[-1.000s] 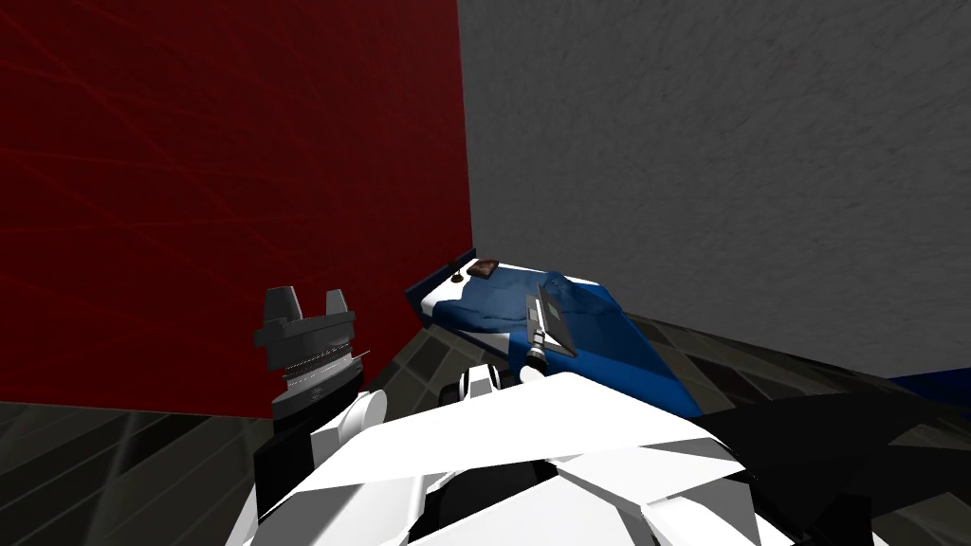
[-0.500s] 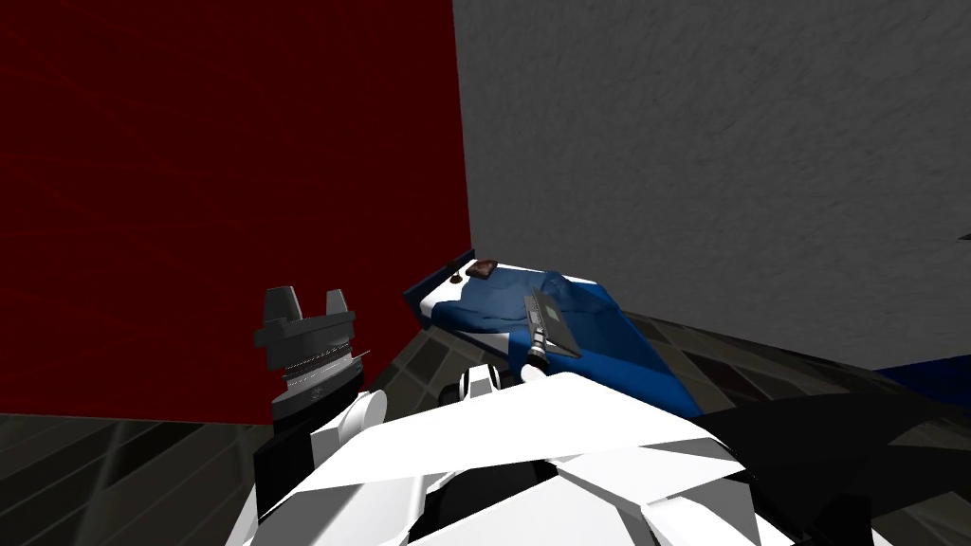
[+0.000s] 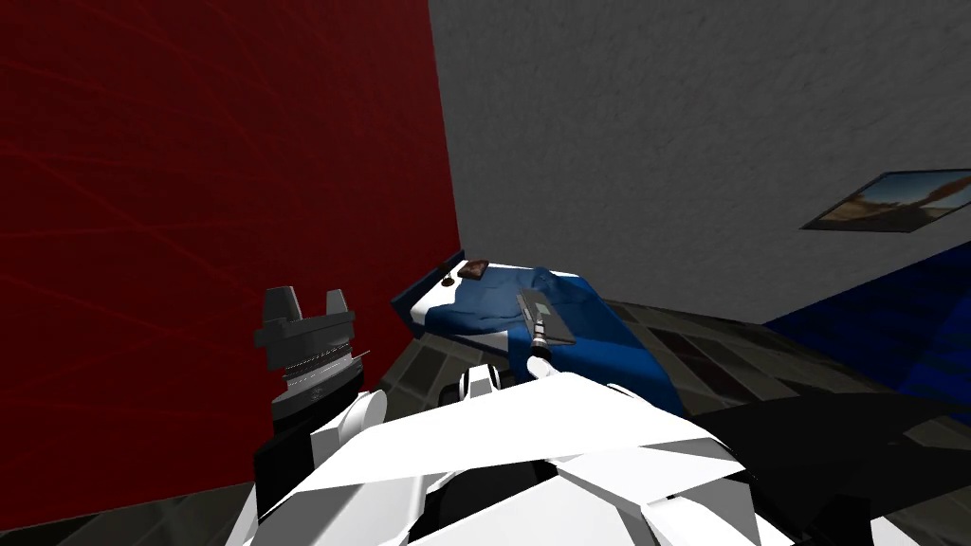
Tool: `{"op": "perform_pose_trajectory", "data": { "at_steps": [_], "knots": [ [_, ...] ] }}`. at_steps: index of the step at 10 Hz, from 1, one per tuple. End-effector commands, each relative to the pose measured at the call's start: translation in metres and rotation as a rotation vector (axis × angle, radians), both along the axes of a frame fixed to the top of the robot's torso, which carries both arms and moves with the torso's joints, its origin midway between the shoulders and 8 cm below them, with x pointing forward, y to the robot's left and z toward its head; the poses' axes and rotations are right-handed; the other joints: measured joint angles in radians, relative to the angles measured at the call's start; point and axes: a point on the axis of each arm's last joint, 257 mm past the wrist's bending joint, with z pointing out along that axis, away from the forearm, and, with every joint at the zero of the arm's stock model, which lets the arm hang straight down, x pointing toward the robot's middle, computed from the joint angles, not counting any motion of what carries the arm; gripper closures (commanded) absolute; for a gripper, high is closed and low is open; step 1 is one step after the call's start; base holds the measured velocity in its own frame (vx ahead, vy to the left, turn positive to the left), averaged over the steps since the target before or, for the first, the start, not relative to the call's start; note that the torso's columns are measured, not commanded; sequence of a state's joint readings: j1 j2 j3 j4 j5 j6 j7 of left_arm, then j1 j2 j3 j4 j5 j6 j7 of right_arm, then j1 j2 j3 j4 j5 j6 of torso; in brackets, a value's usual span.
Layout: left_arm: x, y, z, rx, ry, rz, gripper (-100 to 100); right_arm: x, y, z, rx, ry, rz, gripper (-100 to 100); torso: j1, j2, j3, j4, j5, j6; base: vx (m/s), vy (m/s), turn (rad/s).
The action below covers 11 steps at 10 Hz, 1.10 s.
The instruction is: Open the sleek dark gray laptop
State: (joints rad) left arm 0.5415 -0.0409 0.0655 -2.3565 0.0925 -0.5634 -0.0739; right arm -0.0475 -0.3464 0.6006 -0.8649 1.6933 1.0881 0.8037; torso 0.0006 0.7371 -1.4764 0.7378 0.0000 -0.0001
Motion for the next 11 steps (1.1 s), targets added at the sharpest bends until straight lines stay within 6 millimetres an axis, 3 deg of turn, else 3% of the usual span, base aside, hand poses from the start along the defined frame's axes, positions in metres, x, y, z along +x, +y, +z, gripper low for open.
{"op": "perform_pose_trajectory", "data": {
  "at_steps": [1,4,7,8,11],
  "knots": [
    [0.000,0.000,0.000,0.000,0.000,0.000,0,0.017,-0.001,0.008,0.006,0.002,0.053,-100,0.001,0.000,0.000,0.000,0.000,0.000,0.023,0.110,-0.089],
    [0.000,0.000,0.000,0.000,0.000,0.000,0,0.043,-0.004,0.028,-0.002,0.002,0.144,-100,-0.001,0.001,0.000,0.000,0.000,0.000,0.020,0.111,-0.249],
    [0.000,0.000,0.000,0.000,0.000,0.000,0,0.047,-0.004,0.030,-0.002,0.007,0.163,-100,-0.001,0.000,0.000,0.000,0.000,0.000,0.003,0.082,-0.133],
    [0.000,0.000,0.000,0.000,0.000,0.000,0,0.048,-0.003,0.030,0.000,0.010,0.168,0,-0.003,0.000,0.000,0.000,-0.001,-0.001,0.000,0.010,0.010],
    [0.000,0.000,0.000,0.000,0.000,0.000,0,0.048,-0.003,0.030,0.000,0.010,0.167,0,-0.001,0.001,0.000,0.000,0.000,0.000,0.000,0.000,0.000]
  ]
}}
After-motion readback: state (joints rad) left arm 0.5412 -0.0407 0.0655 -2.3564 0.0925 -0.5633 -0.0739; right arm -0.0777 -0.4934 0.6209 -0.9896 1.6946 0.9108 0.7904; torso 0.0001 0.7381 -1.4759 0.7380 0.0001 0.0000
